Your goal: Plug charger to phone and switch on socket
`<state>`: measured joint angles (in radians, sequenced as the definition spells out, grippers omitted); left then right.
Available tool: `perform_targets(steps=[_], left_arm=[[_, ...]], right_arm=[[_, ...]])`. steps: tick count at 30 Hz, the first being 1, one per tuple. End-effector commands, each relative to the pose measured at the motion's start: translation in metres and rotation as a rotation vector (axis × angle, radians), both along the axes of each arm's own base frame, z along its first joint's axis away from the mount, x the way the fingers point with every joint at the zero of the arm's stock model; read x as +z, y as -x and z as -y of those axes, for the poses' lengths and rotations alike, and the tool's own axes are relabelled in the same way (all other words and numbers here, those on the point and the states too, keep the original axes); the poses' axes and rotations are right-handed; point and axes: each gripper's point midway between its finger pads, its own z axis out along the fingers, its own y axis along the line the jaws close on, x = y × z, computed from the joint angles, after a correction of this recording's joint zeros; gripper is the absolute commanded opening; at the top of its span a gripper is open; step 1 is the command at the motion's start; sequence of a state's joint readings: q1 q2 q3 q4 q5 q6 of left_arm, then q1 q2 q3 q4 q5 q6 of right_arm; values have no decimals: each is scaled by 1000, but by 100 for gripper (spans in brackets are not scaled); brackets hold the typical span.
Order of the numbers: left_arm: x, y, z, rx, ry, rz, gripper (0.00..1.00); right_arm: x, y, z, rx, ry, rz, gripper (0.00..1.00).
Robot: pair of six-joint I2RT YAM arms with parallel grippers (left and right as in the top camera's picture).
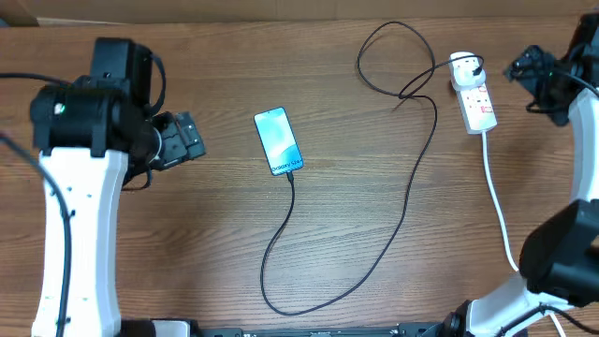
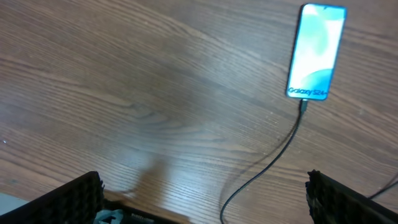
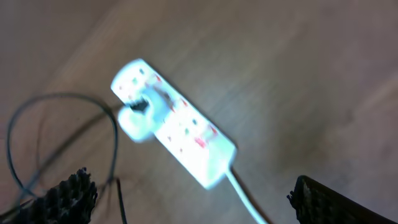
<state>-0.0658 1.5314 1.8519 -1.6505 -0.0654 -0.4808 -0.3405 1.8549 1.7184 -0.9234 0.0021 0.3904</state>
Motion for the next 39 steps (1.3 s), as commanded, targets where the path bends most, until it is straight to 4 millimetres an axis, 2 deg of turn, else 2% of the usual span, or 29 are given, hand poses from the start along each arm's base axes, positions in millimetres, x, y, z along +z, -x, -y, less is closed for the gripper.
perform_targets(steps=[1,4,7,9,12,15,19,23,28,31,34,39], left_arm=[[-18,-10,-3,24,-20,-67,100],[-32,-17,-2,24,-23,-115,100],[-42,-24,0,23,-16,-137,100],[-48,-27,11,12,43,-156,100],[-50,-30,26,-23,128,-163,100],[-46,-36,41,-161,165,-121,100],[-43,-33,50,-234,135,-108,100],[-31,-29,69,-340,115,-54,100],[16,-20,95,-449,-10,176,100],[43,-11,94,-396,-101,297,100],[51,-6,91,-378,-143,332,100],[46,-4,90,-383,-153,300,100]], right_arm=[[23,-22,10,15,57,104,100],[28,-30,22,-17,114,141,100],[19,-35,30,-38,145,145,100],[4,-39,34,-44,147,122,100],[-35,-44,36,-18,138,46,100],[-75,-46,37,-5,119,-26,100],[-105,-46,37,-3,100,-76,100],[-115,-47,37,-3,96,-90,100],[-122,-50,40,-8,105,-90,100],[-124,-54,40,-4,101,-78,100],[-131,-55,36,8,82,-83,100],[-159,-51,35,10,64,-134,100]])
